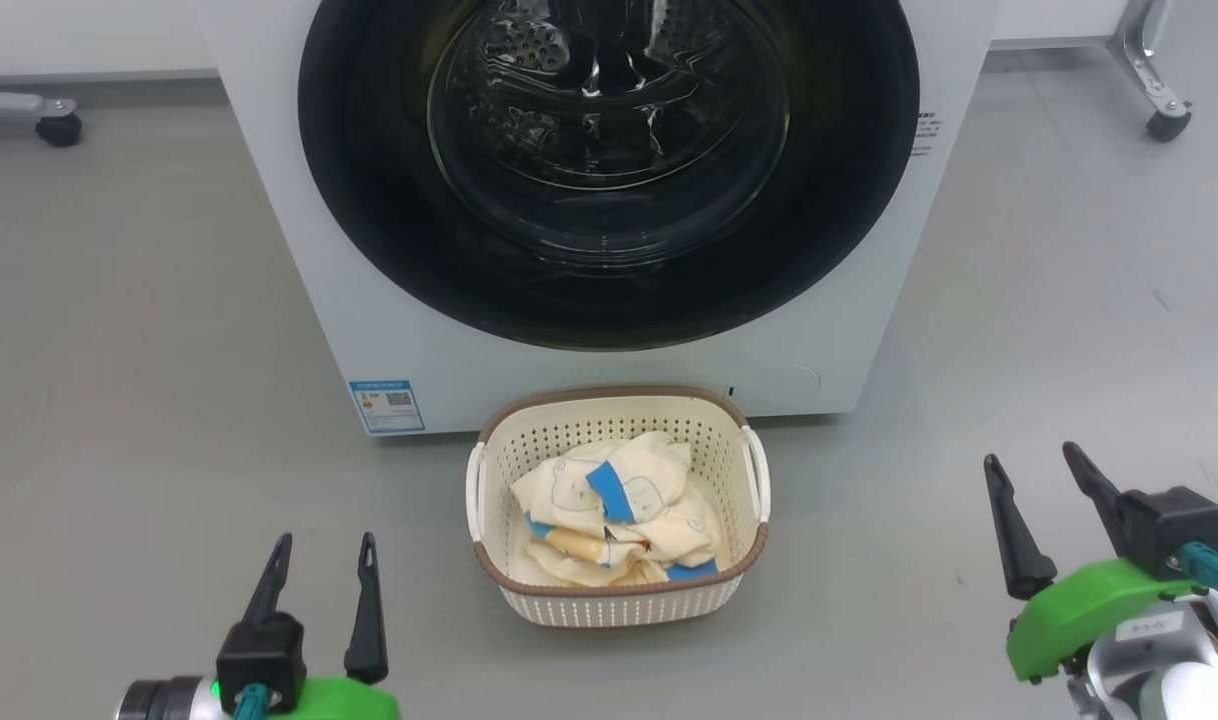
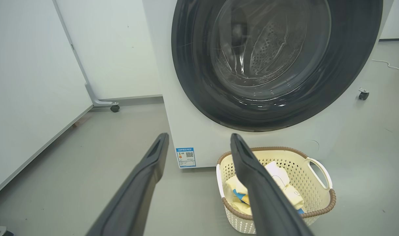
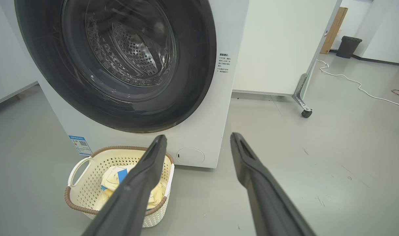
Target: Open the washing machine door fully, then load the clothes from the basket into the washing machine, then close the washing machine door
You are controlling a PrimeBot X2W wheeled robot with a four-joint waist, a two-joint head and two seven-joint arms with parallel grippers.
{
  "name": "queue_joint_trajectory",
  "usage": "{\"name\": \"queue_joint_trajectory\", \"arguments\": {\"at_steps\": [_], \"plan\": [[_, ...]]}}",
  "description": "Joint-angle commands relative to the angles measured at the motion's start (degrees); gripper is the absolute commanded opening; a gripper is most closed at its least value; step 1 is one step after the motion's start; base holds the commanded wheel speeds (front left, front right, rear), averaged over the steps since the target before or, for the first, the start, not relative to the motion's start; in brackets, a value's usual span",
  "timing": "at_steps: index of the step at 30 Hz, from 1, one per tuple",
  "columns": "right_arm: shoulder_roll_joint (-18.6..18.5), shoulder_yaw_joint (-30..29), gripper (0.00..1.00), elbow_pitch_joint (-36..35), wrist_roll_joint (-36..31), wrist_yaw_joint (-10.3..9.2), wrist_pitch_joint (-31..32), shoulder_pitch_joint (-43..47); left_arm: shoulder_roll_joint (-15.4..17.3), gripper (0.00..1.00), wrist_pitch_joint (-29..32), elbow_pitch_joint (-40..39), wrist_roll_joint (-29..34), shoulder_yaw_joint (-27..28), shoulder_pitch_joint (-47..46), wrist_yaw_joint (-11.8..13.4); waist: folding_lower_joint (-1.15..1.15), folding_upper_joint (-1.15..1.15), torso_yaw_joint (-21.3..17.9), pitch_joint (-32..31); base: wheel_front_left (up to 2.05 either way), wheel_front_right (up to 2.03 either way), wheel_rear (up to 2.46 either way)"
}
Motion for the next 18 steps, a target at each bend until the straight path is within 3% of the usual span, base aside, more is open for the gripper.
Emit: {"name": "queue_joint_trajectory", "arguments": {"at_steps": [1, 10, 18], "plan": [[-1.1, 0.9, 1.00, -1.8, -0.2, 0.01, -0.8, -2.3, 0.9, 1.00, -0.7, -1.8, -0.4, 2.0, -3.2, 0.4, 0.00, 0.00, 0.0, 0.0, 0.00, 0.00, 0.00], [-0.9, 1.0, 1.00, -2.0, -0.2, 0.01, -0.7, -2.2, 1.0, 1.00, -0.8, -1.5, -0.8, 1.5, -3.2, 0.3, 0.00, 0.00, 0.0, 0.2, 0.21, 0.21, -0.41], [-0.9, 1.0, 1.00, -1.8, 0.0, 0.01, -0.5, -2.4, 1.6, 1.00, -0.8, -1.2, -0.9, 0.7, -3.5, -0.1, 0.00, 0.00, -0.1, 0.6, 0.79, 0.79, -1.57]]}}
